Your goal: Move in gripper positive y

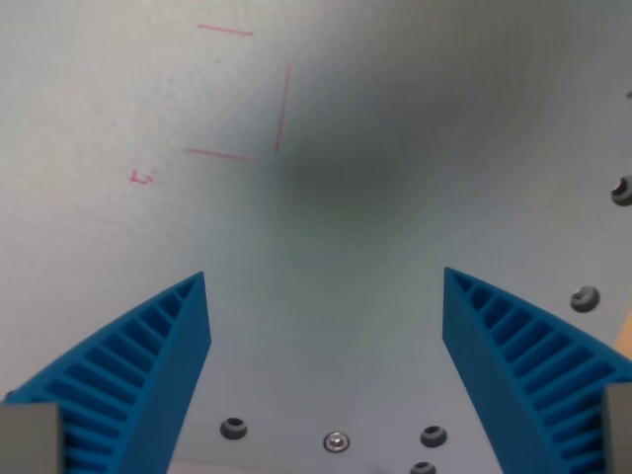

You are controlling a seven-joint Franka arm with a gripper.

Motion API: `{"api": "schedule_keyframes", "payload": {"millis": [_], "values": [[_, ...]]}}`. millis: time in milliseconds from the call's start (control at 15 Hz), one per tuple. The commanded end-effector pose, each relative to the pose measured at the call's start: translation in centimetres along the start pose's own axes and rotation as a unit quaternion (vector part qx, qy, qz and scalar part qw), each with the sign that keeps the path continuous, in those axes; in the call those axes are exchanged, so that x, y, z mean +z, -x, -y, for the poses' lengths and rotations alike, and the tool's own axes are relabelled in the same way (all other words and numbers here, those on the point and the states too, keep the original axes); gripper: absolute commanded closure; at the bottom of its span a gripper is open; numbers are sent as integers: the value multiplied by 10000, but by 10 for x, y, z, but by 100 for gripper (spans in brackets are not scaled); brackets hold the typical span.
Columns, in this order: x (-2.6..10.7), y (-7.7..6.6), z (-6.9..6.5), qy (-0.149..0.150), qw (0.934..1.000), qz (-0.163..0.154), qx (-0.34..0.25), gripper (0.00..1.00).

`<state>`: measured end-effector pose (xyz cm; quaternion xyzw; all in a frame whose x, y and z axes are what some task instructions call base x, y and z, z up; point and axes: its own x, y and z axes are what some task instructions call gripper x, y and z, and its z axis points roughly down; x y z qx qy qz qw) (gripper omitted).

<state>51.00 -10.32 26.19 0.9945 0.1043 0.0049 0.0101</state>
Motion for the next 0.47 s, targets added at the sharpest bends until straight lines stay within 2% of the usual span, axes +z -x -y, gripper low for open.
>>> {"api": "schedule_keyframes", "payload": {"millis": [67,467], "values": [[-1,-5,-17,-80,9999,81,-88,0],[0,-6,-47,-80,9999,81,-88,0]]}}
